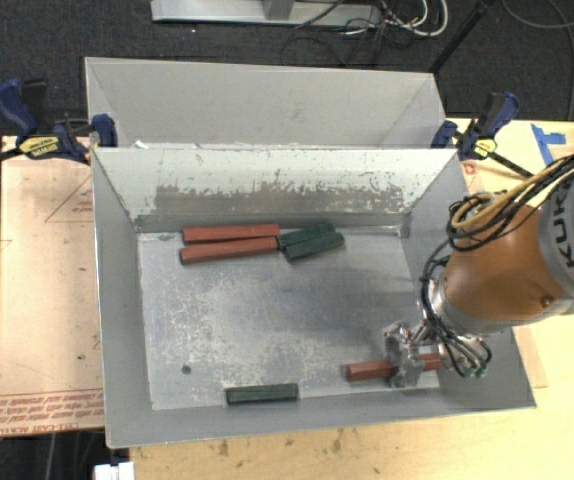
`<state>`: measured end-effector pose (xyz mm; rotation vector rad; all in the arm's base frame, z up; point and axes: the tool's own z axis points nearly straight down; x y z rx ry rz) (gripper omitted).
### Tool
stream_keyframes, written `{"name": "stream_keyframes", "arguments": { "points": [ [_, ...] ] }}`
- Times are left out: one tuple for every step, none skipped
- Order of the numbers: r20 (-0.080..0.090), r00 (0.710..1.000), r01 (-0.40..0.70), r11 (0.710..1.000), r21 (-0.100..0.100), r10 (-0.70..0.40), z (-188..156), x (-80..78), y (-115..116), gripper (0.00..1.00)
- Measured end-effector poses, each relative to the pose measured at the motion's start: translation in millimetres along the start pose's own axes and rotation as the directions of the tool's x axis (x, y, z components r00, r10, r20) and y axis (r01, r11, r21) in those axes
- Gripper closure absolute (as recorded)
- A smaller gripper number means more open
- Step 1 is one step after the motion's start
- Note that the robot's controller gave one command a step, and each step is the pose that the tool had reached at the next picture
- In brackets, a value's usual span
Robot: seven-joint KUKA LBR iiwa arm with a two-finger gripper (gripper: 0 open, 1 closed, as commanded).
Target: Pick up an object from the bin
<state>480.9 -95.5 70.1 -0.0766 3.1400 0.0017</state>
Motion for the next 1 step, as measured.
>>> {"name": "stream_keyframes", "arguments": {
  "points": [
    [0.003, 1.0, 0.012, 1.0, 0.001, -0.012, -150.3, -12.1, -18.9, 1.0]
  ]
}}
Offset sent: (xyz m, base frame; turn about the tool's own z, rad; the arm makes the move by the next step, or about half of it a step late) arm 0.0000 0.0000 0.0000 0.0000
